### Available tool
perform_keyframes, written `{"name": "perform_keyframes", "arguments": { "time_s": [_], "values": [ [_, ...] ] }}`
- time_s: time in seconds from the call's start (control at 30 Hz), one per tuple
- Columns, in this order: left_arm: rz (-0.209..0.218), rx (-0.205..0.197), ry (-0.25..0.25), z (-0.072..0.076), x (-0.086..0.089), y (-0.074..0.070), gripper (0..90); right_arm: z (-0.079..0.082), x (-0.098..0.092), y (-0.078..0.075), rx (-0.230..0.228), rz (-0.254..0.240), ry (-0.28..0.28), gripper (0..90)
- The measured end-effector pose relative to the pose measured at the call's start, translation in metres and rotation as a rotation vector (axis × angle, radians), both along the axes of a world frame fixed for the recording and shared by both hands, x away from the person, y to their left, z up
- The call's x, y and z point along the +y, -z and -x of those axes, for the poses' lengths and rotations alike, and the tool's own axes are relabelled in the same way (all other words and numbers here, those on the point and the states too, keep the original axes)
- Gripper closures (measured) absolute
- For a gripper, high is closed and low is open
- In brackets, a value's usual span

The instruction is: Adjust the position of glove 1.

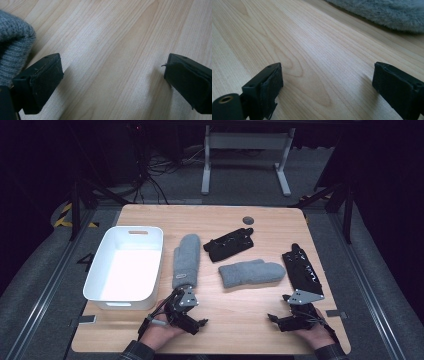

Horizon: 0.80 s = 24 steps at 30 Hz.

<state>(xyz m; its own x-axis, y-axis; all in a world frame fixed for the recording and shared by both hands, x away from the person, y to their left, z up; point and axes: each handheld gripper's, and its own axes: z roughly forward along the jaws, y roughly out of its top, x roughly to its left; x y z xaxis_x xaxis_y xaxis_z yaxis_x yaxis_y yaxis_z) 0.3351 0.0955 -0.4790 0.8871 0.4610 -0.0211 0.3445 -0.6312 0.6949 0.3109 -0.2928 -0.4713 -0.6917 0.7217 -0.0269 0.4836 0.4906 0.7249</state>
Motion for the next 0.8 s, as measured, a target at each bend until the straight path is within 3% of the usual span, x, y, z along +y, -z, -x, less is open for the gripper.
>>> {"name": "perform_keyframes", "arguments": {
  "time_s": [0.23,0.33,0.53,0.8],
  "values": [
    [-0.005,-0.004,0.004,0.0,0.0,0.0,2.8,0.0,0.0,0.0,0.003,-0.001,0.0,9.7],
    [-0.004,0.003,0.009,0.002,0.003,-0.005,11.7,0.0,0.0,0.0,0.002,0.004,-0.002,9.2],
    [0.024,0.011,0.008,0.0,0.0,-0.019,21.2,0.0,0.0,0.0,0.002,0.004,-0.001,9.2],
    [0.024,0.028,0.032,-0.009,-0.009,-0.031,27.1,0.0,0.0,0.0,0.002,0.002,-0.005,9.2]
  ]
}}
